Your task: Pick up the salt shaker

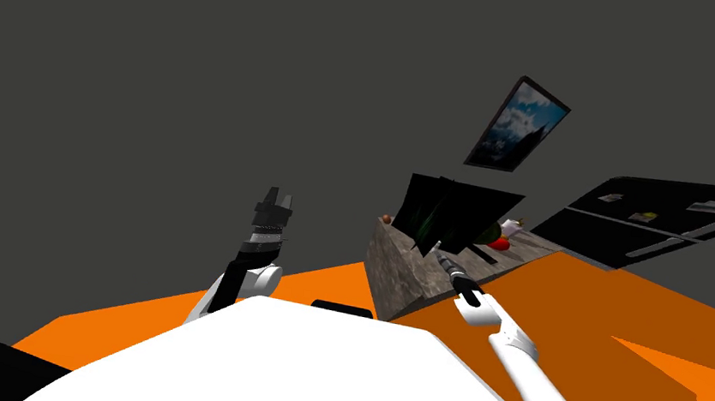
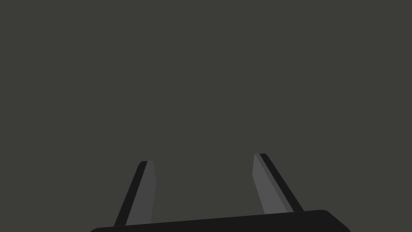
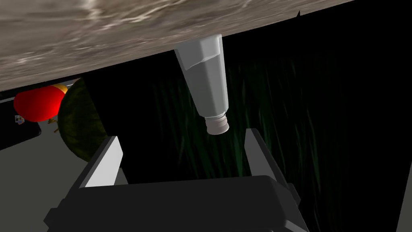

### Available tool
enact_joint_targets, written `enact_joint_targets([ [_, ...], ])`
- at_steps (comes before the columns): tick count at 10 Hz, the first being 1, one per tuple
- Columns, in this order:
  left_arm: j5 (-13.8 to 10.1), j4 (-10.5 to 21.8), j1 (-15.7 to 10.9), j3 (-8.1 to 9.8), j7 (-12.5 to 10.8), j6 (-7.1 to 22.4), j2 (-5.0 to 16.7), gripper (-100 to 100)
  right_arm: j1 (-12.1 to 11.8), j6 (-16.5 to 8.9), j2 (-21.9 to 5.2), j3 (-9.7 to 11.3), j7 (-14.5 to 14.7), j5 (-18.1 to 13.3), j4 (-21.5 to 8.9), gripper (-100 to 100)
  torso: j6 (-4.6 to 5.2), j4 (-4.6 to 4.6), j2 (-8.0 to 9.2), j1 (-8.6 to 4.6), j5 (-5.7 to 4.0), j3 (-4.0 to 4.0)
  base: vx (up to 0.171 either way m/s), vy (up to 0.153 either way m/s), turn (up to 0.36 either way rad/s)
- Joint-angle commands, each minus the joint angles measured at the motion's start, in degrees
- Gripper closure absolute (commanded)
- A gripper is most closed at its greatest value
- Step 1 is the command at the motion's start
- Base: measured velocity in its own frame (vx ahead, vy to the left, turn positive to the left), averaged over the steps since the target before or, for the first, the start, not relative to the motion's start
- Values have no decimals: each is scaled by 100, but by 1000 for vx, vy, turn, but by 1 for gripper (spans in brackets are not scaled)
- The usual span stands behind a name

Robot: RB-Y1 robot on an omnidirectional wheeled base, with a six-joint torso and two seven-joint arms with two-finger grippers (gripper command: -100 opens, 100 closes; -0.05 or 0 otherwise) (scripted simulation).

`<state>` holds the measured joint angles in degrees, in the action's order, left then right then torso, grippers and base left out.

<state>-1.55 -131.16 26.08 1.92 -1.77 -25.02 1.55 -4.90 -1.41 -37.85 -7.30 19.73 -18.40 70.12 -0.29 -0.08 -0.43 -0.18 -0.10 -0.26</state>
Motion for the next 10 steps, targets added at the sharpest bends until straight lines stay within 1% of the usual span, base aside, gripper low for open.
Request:
enact_joint_targets([
  [1, 0, 0, 0, 0, 0, 0, 0, 0, 85, -7, 105, -10, -150, 195, 48, -100, 0, 0, 0, 0, 0, 0, -27, -3, -118],
  [3, 0, 0, 0, 0, 0, 0, 0, 0, 184, 35, 228, -21, -304, 401, 50, -100, 1, -1, -6, -4, -1, -4, -19, -15, -143],
  [4, 0, 0, 0, 0, 0, 0, 0, 0, 233, 60, 262, 6, -371, 491, 41, -100, 0, -2, -8, -6, -1, -5, -1, -36, -61],
  [5, 0, 0, 0, 0, 0, 0, 0, 0, 120, 8, 49, 99, -205, 271, 7, -100, -1, -3, -13, -12, -2, -7, 48, -50, 177],
  [6, 0, 0, 0, 0, 0, 0, 1, 0, 51, -28, -58, 124, -106, 138, -14, -100, -6, -5, -29, -20, -3, -16, 75, -53, 287],
  [7, 0, 0, 0, 0, 0, 0, 1, 0, 14, -48, -115, 136, -53, 66, -26, -100, -6, -8, -39, -23, -4, -22, 57, -30, 143],
  [10, 0, 0, 0, 0, 0, 0, 0, 0, -164, -143, -386, 184, 209, -291, -88, -100, -3, -7, -32, 3, 1, -19, 37, 14, 135],
])
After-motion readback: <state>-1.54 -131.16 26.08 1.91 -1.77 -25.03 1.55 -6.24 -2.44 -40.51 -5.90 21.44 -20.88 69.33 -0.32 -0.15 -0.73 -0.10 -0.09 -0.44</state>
